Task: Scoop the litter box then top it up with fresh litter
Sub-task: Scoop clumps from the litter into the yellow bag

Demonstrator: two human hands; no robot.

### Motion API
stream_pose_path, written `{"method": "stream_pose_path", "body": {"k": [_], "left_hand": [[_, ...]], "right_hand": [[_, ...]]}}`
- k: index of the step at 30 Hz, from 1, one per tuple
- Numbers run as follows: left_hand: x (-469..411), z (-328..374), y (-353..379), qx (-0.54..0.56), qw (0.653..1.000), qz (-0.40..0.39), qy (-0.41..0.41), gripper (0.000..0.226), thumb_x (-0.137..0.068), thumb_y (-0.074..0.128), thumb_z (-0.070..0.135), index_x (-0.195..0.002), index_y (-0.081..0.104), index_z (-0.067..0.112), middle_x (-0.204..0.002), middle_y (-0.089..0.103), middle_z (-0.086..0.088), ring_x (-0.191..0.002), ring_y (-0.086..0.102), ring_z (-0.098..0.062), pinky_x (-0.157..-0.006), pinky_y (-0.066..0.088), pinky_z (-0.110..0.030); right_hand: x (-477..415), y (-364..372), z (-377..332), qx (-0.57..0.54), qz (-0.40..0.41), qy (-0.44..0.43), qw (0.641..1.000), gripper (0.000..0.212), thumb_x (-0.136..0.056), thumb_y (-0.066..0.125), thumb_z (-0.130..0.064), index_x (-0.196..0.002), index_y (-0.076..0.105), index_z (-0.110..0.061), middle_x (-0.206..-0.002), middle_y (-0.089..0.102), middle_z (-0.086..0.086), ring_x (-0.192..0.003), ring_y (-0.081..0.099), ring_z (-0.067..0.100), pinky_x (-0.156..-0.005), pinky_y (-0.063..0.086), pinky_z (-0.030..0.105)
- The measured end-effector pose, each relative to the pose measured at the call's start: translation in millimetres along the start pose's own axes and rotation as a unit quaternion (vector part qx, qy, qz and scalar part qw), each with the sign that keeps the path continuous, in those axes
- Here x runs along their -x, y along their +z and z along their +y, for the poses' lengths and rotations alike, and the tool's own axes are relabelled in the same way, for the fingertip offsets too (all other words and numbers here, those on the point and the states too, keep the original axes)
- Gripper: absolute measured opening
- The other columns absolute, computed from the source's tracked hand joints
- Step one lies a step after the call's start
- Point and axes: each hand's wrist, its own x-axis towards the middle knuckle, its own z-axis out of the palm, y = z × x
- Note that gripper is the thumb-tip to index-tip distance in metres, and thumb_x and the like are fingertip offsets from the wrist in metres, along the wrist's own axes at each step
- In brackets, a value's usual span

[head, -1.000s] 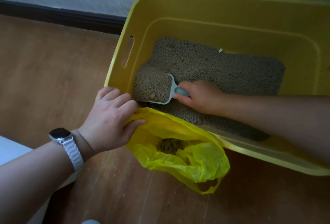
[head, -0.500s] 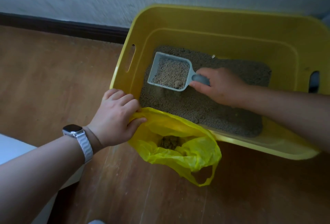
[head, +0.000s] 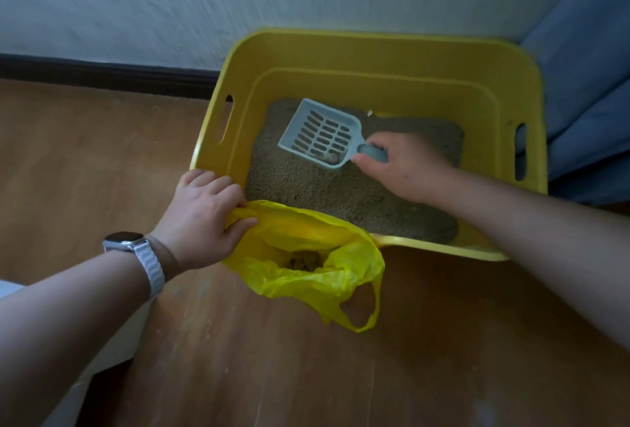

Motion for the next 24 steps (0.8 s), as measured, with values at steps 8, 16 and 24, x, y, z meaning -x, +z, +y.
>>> {"method": "stream_pose_path", "body": {"k": [8,16,24], "left_hand": [[0,3,-3,-0.003,1.0,-0.017,-0.013,0.038,-0.082,0.049,0.053,-0.079,0.059,0.016,-0.073,0.057,0.0,-0.071,0.055,-0.029,-0.083,0.042,-0.045],[2,3,-2,0.001,0.999,-0.027,-0.023,0.041,-0.081,0.045,0.056,-0.081,0.06,0.018,-0.076,0.059,0.001,-0.074,0.056,-0.028,-0.086,0.041,-0.044],[2,4,-4,-0.004,0.999,-0.038,-0.025,0.045,-0.081,0.042,0.057,-0.088,0.063,0.018,-0.081,0.062,0.0,-0.078,0.057,-0.028,-0.088,0.04,-0.044]], "right_hand": [[24,-4,-3,0.072,0.001,0.01,0.997,0.033,-0.091,0.052,-0.054,-0.079,0.055,-0.023,-0.066,0.057,-0.004,-0.06,0.056,0.018,-0.052,0.038,0.031],[54,-13,-16,0.107,0.039,-0.055,0.992,0.026,-0.093,0.05,-0.049,-0.09,0.053,-0.023,-0.067,0.053,-0.005,-0.06,0.052,0.019,-0.051,0.034,0.034],[73,-5,-30,0.218,0.175,-0.272,0.921,0.034,-0.086,0.046,-0.041,-0.086,0.065,-0.013,-0.069,0.062,0.002,-0.058,0.061,0.029,-0.043,0.039,0.031]]}}
